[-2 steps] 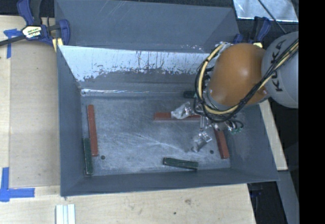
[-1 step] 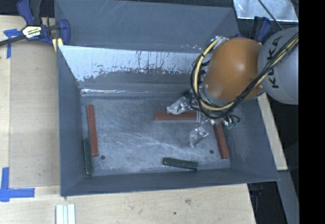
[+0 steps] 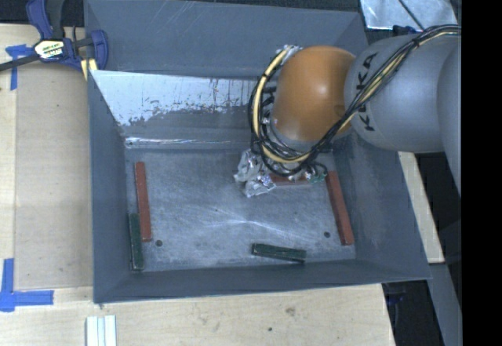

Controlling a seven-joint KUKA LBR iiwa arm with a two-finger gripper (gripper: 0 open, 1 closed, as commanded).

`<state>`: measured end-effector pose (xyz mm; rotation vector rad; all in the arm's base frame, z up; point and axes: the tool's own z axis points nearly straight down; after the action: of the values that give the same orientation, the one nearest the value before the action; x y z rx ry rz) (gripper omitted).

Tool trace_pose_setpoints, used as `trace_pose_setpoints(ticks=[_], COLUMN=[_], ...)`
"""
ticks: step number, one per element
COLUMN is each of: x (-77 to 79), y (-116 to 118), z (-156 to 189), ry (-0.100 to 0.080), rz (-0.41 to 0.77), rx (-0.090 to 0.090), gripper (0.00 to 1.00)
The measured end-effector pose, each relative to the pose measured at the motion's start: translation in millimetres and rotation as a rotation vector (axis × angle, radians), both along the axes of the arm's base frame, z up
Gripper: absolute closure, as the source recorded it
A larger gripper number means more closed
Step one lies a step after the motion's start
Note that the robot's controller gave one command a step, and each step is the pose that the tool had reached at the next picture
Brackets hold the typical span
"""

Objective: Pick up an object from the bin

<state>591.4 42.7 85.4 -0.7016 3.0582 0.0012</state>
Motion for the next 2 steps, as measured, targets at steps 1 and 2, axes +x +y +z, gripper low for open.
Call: trace_pose_setpoints(ticks=[1, 2], x=[0.0, -9.9], y=[-0.1, -4.7], z=[0.0, 39.4], ry=[0.0, 0.01], rz=[-0.001, 0.009], rx=[0.0, -0.001], gripper=[1.0, 1.0])
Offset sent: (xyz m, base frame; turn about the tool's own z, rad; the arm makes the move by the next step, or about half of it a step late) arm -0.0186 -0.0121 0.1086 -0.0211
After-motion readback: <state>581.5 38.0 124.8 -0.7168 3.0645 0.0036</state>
